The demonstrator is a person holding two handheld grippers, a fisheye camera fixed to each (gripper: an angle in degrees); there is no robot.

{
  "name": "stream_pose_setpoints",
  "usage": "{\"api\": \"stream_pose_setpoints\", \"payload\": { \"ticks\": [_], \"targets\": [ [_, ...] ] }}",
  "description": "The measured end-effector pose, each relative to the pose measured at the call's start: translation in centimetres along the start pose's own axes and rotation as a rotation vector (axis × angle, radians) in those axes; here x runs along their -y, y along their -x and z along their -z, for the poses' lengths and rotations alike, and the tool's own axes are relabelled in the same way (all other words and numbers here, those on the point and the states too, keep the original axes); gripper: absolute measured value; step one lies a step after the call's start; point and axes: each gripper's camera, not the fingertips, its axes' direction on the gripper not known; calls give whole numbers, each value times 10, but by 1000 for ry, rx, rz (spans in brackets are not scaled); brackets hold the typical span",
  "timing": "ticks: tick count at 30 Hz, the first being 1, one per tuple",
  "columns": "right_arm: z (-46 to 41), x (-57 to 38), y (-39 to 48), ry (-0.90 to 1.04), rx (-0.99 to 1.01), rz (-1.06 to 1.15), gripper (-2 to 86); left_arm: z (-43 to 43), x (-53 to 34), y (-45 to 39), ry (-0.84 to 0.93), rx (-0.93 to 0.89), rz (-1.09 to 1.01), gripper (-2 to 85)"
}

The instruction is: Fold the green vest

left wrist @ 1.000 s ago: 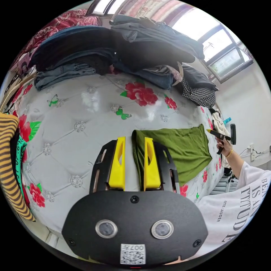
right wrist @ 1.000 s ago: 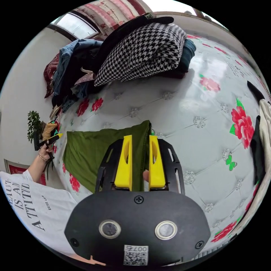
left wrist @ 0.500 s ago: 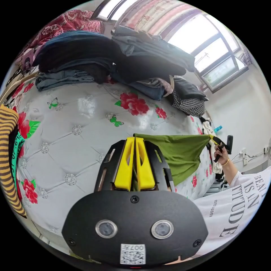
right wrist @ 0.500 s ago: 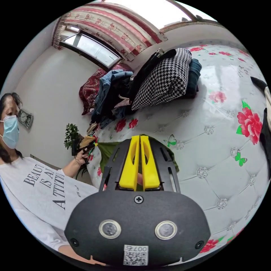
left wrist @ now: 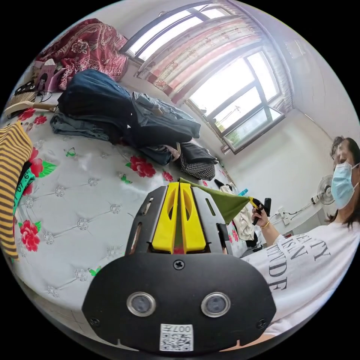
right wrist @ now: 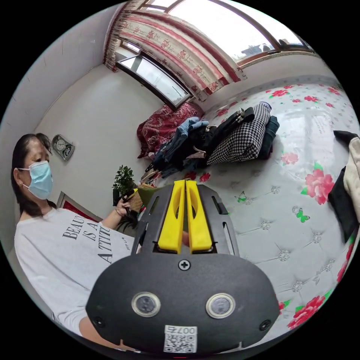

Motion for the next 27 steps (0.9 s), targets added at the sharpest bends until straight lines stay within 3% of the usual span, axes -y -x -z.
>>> {"api": "stream_pose_setpoints", "payload": {
  "ticks": [6, 11, 18, 27],
  "targets": [
    [38, 61, 38, -174, 41, 122, -2, 44, 89, -54, -190, -130, -97, -10],
    [80, 49, 100, -189, 30, 323, -2, 108, 83, -107, -255, -115, -246, -10],
    [63, -39, 111, 14, -96, 385, -2, 148, -18, -96, -213, -66, -271, -10],
    [-16, -204, 18, 248, -117, -16, -2, 118, -209, 26, 35, 65, 168, -10]
  ]
}}
